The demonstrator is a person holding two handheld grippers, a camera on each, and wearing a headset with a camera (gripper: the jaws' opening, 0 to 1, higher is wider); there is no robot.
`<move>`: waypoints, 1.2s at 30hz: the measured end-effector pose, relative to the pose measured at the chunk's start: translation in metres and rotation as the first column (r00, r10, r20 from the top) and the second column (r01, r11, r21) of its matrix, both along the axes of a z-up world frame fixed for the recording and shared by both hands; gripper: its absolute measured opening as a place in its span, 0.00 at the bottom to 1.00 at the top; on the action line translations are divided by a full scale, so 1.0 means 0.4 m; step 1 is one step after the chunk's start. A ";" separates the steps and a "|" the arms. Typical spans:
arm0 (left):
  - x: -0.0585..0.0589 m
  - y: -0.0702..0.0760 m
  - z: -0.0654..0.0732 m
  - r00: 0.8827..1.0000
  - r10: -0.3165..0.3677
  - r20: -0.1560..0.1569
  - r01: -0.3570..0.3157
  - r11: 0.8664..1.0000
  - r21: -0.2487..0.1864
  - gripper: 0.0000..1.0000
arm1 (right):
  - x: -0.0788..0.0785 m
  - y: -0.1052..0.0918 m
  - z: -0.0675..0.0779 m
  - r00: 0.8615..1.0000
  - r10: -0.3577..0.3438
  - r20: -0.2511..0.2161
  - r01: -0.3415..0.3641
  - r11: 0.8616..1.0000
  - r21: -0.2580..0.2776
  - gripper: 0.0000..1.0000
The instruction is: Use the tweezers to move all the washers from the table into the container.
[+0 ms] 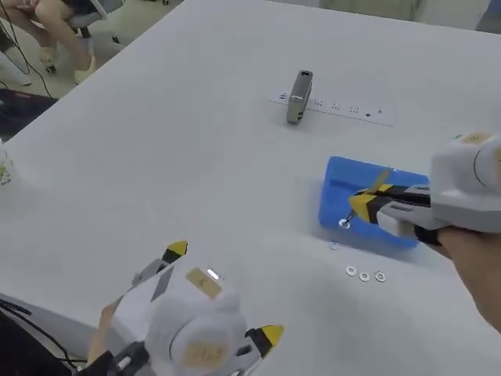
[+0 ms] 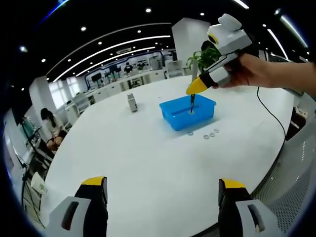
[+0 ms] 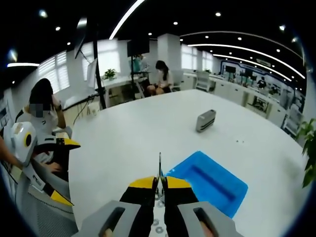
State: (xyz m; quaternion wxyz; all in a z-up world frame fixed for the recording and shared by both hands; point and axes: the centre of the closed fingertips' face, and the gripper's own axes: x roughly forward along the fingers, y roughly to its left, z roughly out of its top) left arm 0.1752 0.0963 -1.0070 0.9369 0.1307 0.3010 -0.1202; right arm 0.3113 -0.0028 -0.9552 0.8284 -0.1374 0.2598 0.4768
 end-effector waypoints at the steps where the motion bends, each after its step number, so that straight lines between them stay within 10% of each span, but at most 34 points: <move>1: 0.000 -0.001 0.000 1.000 -0.001 -0.001 0.001 1.000 -0.002 0.95 | 0.005 0.001 0.003 1.000 0.002 0.006 -0.002 1.000 -0.002 0.02; 22: 0.005 -0.003 0.011 1.000 -0.010 0.026 0.010 1.000 -0.017 0.95 | 0.112 0.006 -0.010 0.999 -0.035 0.035 0.035 0.999 0.000 0.02; 36: 0.004 0.003 0.000 1.000 0.004 0.001 -0.004 1.000 -0.019 0.94 | 0.190 0.031 -0.095 0.995 -0.100 -0.015 0.100 0.995 0.024 0.02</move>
